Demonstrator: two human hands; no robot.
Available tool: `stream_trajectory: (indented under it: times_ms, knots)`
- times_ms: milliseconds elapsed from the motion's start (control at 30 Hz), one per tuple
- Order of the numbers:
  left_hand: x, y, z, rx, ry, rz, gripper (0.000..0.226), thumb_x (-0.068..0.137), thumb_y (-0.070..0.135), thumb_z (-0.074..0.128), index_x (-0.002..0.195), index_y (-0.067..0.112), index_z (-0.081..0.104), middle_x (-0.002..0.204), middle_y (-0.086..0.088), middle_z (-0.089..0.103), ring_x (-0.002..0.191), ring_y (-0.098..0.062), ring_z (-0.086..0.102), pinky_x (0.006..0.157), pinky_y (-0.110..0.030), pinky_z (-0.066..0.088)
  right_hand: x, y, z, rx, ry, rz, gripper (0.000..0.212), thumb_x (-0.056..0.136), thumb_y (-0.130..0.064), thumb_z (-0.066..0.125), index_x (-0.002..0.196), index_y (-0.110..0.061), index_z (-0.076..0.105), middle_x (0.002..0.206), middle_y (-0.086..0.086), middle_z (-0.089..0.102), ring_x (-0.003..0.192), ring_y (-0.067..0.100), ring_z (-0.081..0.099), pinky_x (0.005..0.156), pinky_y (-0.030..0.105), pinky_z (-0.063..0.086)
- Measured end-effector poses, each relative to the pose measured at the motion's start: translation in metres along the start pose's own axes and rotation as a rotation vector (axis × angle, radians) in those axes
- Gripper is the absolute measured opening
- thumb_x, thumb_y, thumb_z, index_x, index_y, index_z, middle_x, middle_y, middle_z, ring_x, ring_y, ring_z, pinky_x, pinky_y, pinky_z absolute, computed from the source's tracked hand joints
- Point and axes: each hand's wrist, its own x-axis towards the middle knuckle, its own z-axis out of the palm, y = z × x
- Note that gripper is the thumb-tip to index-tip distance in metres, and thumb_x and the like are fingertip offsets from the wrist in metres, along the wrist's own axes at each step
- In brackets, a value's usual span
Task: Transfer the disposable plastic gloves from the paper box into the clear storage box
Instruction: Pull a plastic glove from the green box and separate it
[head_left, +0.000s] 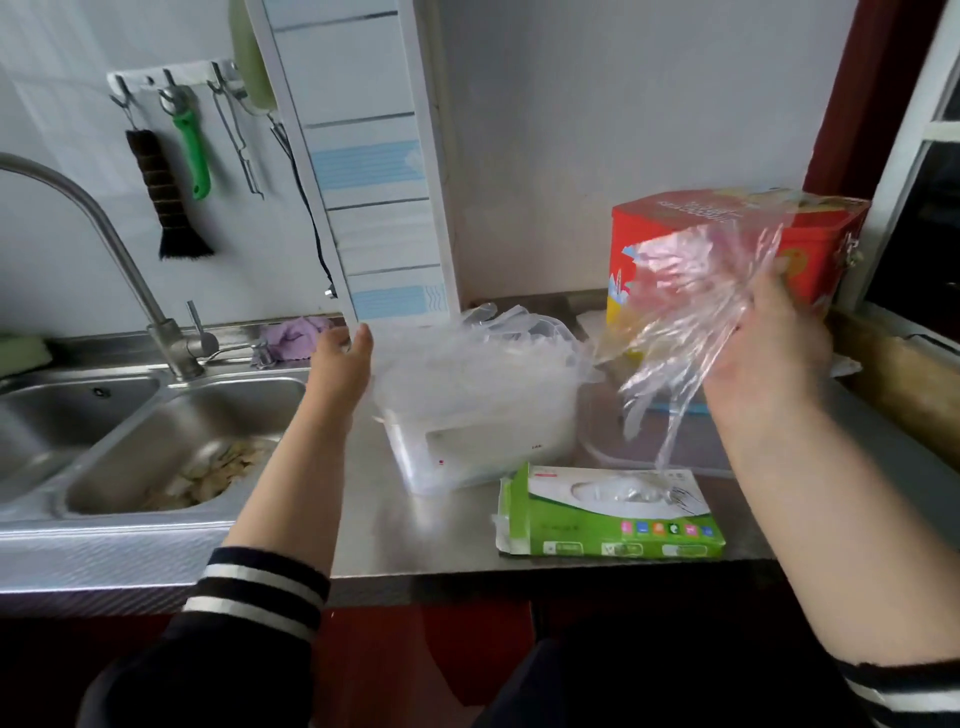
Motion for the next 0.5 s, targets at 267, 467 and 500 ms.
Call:
stream_trajectory:
  times_ms: [267, 467, 500]
  knots:
    - [0.007, 0.003, 0.004, 0.088, -0.117, 0.008, 0.038, 0.102, 0.028, 0.041, 0.070, 0.010, 0.051, 0.067, -0.008, 0.049, 0.067, -0.023, 0.046, 0.060, -0.031, 0.033, -0.016, 0.007, 0.102, -0.066, -0.230, -0.832, 0.018, 0.100, -0.012, 0.043, 0.088, -0.015, 0.056, 0.099, 0.002, 0.068, 0.098, 0.003, 0.066, 0.086, 0.020, 0.048]
    - [-0.006, -0.002, 0.005, 0.095, -0.127, 0.101, 0.028, 0.100, 0.030, 0.047, 0.077, 0.015, 0.054, 0.067, -0.008, 0.041, 0.064, -0.017, 0.037, 0.063, -0.029, 0.026, -0.011, 0.079, 0.152, -0.591, -0.549, -0.837, 0.032, 0.093, -0.040, 0.054, 0.096, -0.014, 0.072, 0.089, 0.001, 0.074, 0.082, 0.019, 0.067, 0.074, 0.042, 0.053]
    - [-0.007, -0.002, 0.006, 0.091, -0.130, 0.111, 0.026, 0.099, 0.031, 0.047, 0.079, 0.018, 0.055, 0.072, -0.008, 0.045, 0.067, -0.017, 0.040, 0.064, -0.029, 0.028, -0.013, 0.089, 0.152, -0.692, -0.620, -0.804, 0.031, 0.093, -0.040, 0.055, 0.096, -0.015, 0.072, 0.087, 0.001, 0.073, 0.080, 0.020, 0.066, 0.073, 0.041, 0.052]
